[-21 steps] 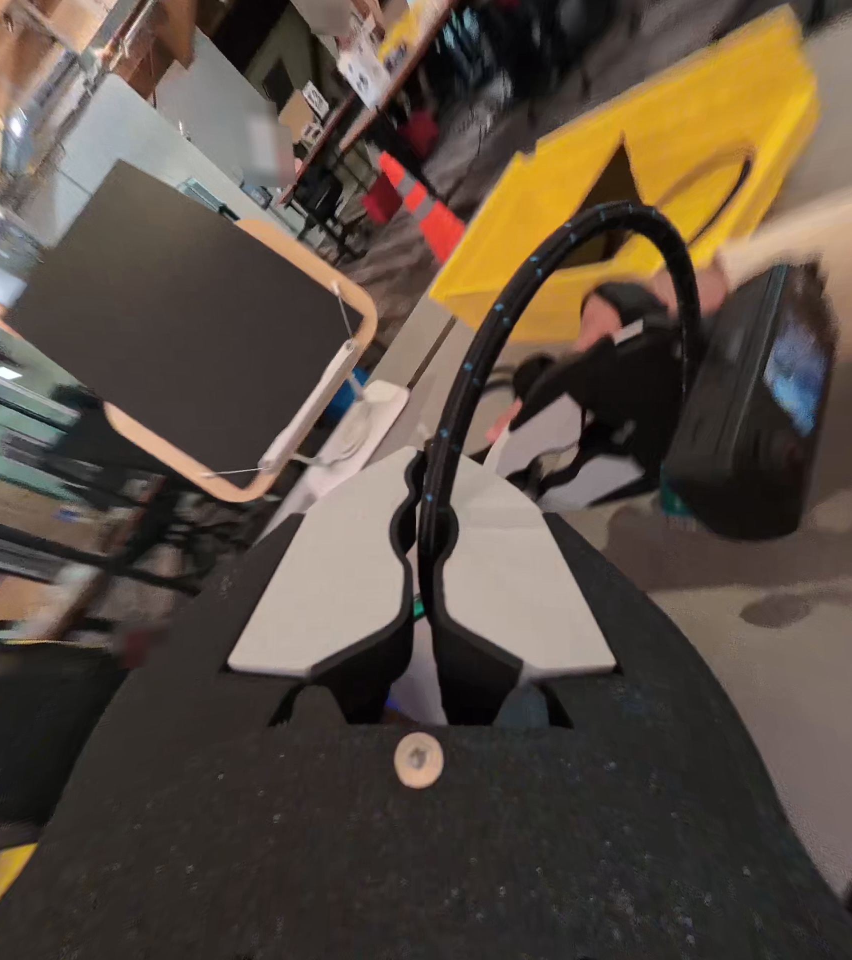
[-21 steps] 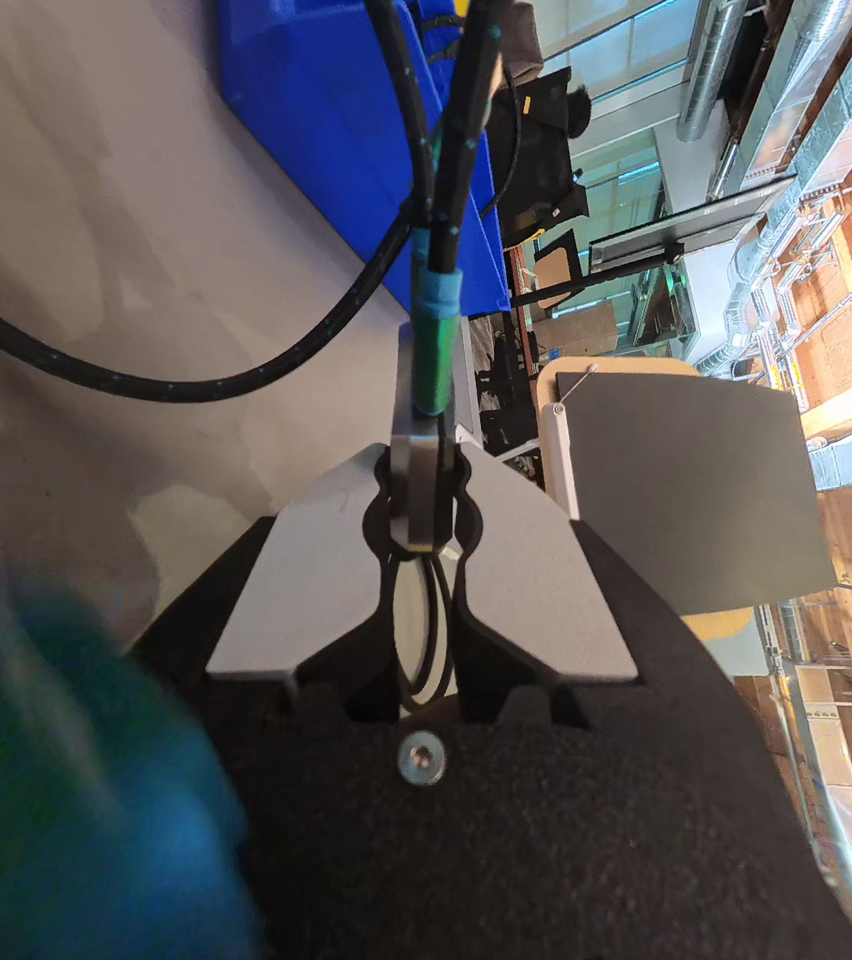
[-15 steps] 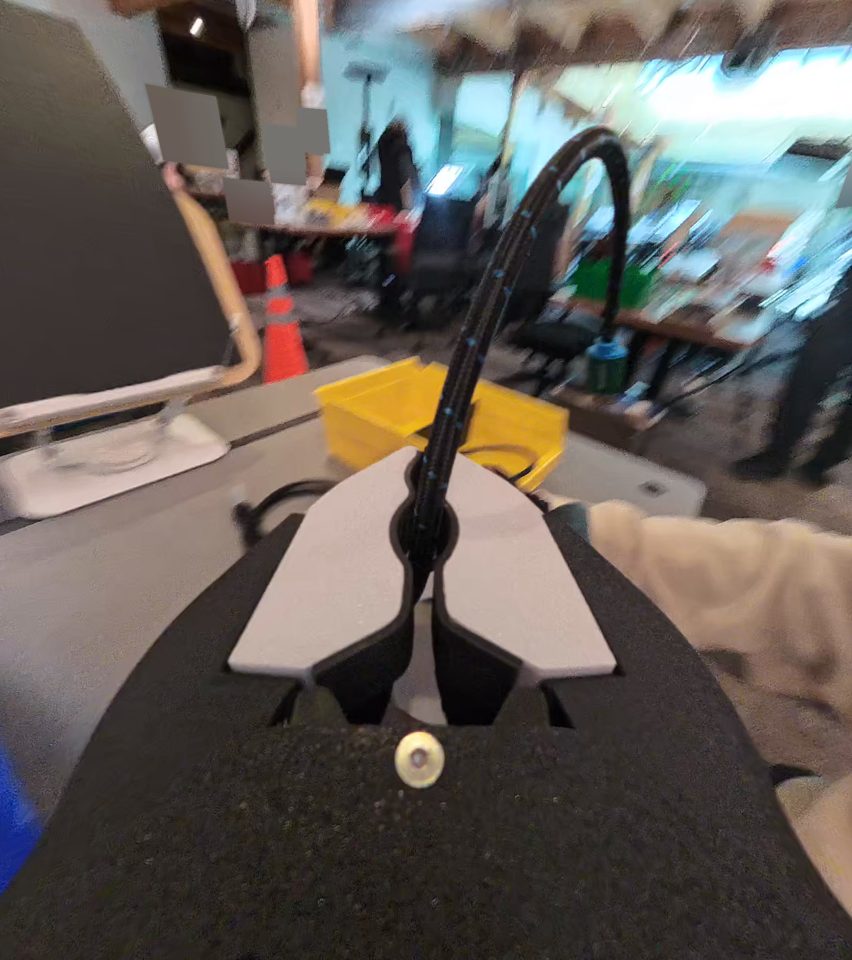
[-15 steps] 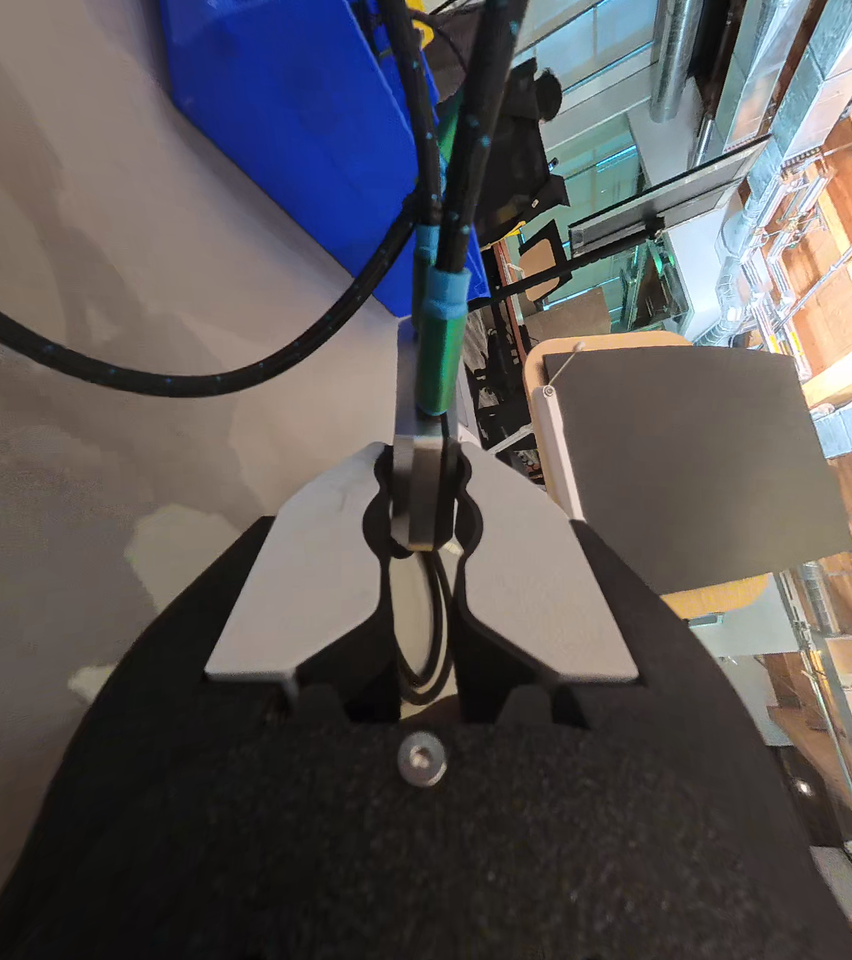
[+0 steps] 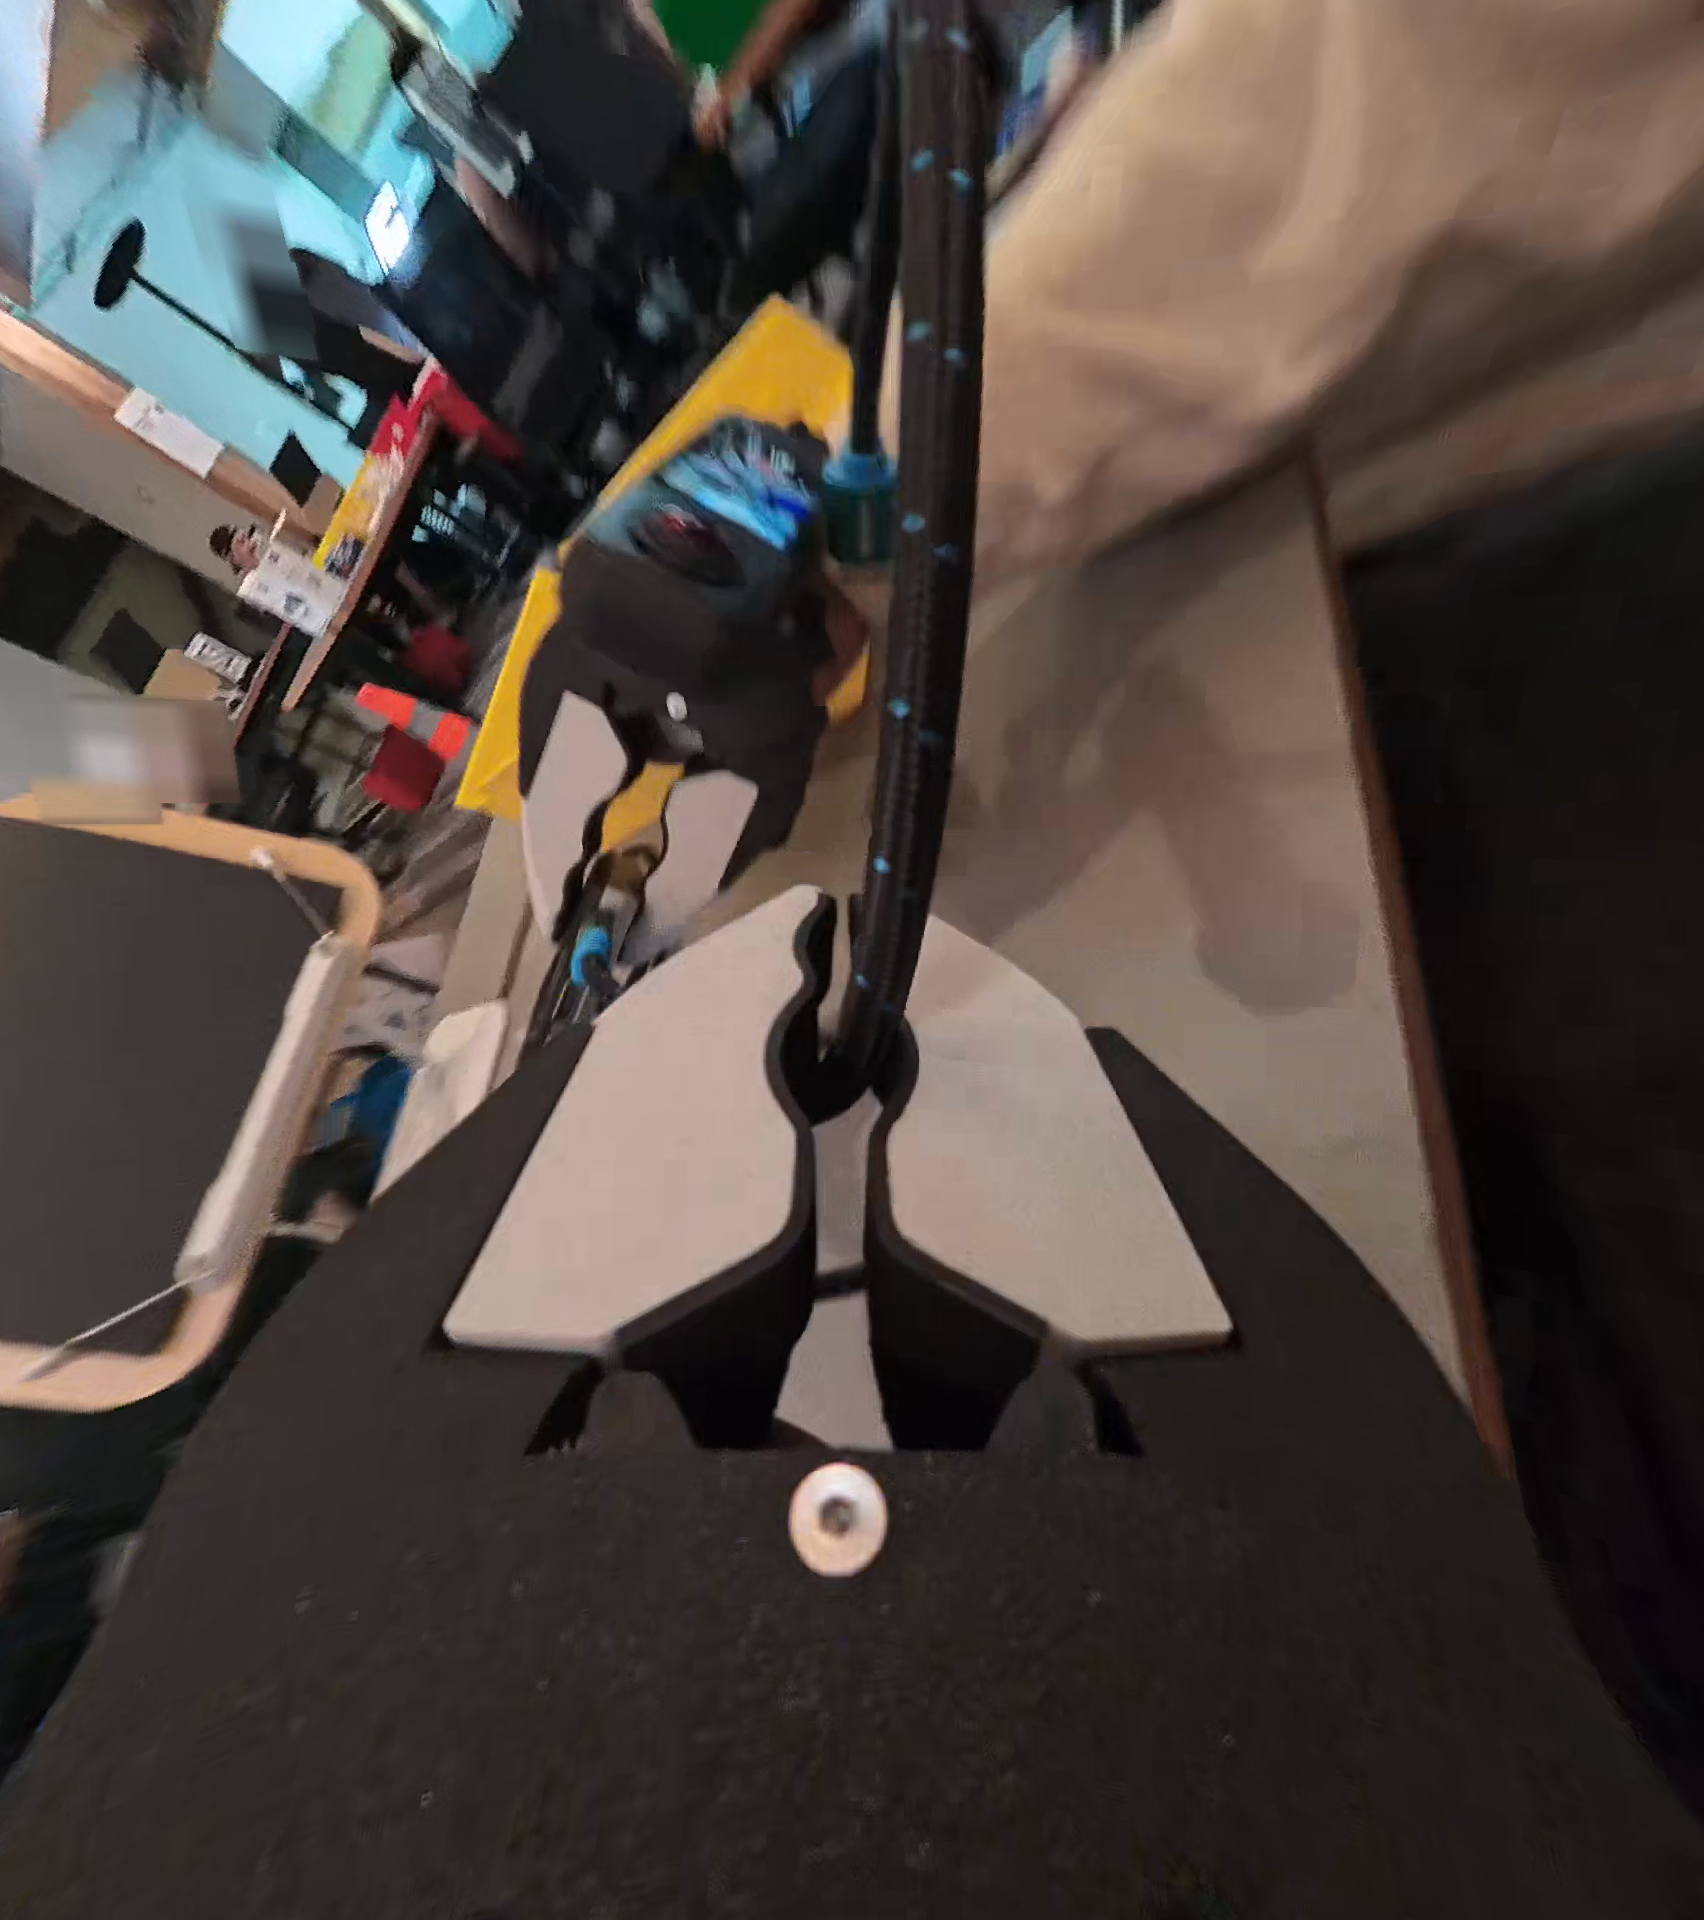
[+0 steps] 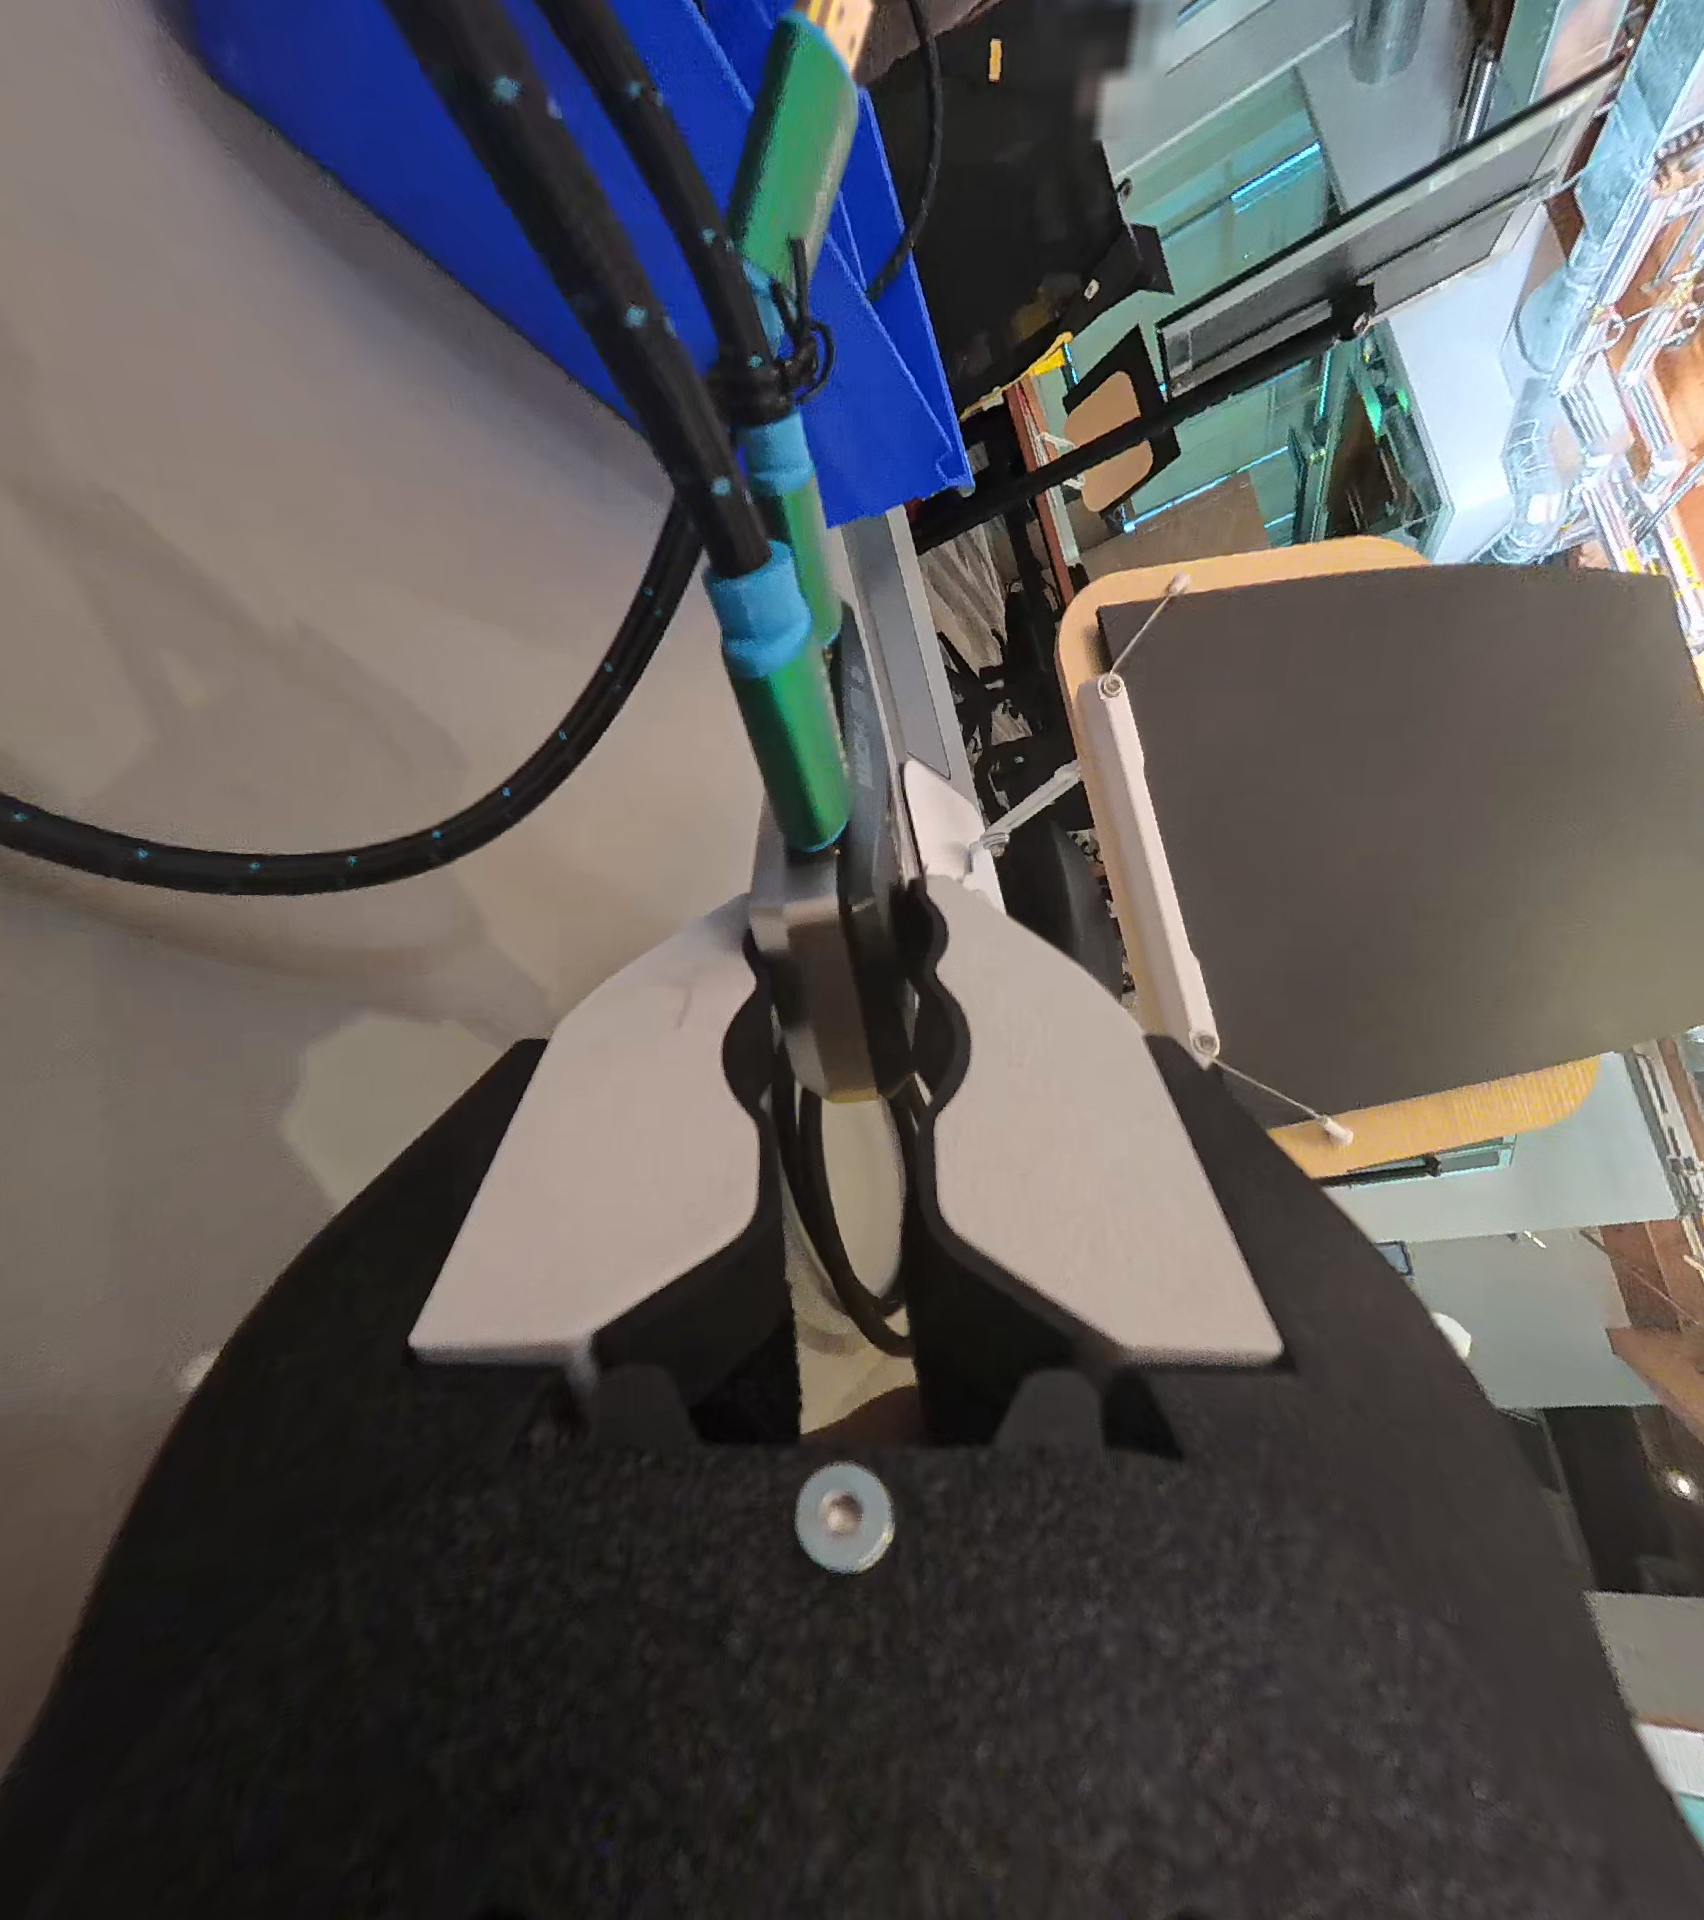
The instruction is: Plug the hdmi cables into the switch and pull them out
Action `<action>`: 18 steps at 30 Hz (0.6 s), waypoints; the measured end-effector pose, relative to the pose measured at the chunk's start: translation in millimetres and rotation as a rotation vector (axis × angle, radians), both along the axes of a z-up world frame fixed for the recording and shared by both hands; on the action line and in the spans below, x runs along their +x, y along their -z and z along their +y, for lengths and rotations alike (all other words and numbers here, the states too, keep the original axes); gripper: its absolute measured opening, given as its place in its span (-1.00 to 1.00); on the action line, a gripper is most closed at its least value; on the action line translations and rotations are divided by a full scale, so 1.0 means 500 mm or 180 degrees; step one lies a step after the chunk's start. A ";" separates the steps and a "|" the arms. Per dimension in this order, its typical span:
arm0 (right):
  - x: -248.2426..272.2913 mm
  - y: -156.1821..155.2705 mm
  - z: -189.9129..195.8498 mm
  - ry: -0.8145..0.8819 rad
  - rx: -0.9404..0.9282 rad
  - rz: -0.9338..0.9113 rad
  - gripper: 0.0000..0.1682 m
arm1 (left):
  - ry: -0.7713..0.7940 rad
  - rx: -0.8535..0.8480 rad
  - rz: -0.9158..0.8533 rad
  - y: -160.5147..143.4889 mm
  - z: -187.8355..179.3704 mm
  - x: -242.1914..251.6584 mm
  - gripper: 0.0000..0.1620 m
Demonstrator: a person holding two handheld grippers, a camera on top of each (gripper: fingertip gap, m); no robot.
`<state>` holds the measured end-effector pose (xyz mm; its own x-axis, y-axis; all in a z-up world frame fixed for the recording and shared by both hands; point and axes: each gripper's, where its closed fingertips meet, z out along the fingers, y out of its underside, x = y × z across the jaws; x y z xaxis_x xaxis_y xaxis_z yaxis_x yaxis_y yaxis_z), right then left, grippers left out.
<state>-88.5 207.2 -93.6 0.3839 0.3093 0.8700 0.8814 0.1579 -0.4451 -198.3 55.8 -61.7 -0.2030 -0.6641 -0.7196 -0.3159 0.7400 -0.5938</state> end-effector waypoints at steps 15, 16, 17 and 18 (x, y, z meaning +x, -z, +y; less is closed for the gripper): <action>0.003 0.017 0.003 0.0103 -0.0084 0.0069 -0.74 | -0.0971 -0.2065 -0.0317 -0.055 0.025 -0.072 -0.41; 0.003 0.017 0.004 0.0107 -0.0093 0.0090 -0.74 | -0.0865 -0.2485 -0.0457 -0.077 0.026 -0.079 -0.39; 0.004 0.018 0.005 0.0117 -0.0099 0.0098 -0.74 | -0.0794 -0.2845 -0.0628 -0.100 0.037 -0.087 -0.37; 0.004 0.016 0.006 0.0121 -0.0100 0.0111 -0.74 | -0.0794 -0.3105 -0.0791 -0.116 0.058 -0.096 -0.43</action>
